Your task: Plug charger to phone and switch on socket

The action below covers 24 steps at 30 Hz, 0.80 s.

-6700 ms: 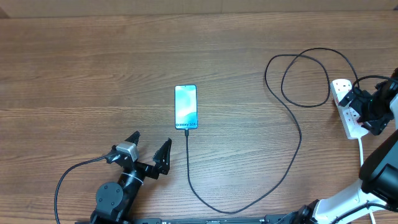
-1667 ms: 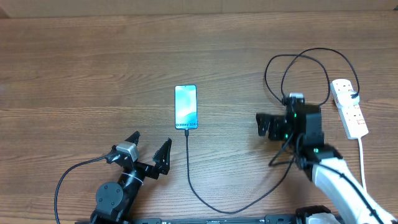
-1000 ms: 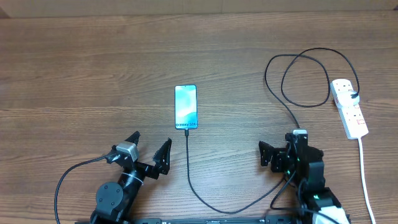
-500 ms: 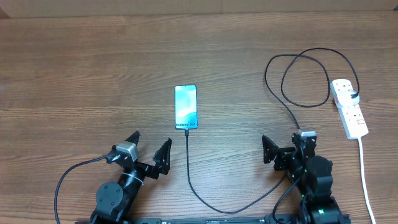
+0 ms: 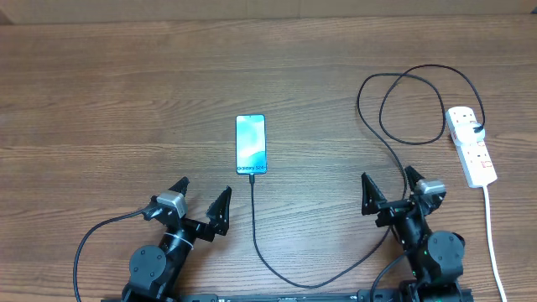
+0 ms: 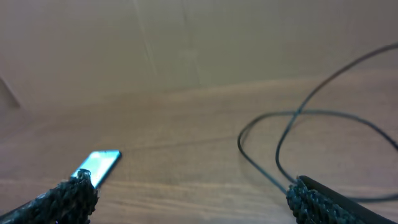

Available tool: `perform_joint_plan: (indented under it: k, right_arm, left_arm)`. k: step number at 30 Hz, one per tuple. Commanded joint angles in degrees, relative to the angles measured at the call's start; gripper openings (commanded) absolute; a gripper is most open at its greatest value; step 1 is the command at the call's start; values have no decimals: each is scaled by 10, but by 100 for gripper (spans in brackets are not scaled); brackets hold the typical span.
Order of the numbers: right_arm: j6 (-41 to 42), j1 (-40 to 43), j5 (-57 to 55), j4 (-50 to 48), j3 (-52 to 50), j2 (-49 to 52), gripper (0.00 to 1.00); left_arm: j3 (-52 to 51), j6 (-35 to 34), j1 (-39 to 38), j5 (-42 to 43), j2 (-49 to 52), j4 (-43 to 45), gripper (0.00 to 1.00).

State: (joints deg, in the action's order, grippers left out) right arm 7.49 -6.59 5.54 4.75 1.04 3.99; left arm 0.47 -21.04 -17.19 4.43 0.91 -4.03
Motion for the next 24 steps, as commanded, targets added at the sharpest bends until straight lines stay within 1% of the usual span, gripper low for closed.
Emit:
perform_joint_plan:
  k: [1, 24]
  right_arm:
    - [1, -2, -5, -2, -6, -31, 100]
    - [1, -2, -3, -3, -6, -39, 100]
  left_arm:
    - [-2, -2, 3, -4, -7, -2, 100]
    - [-2, -2, 3, -4, -7, -2, 99]
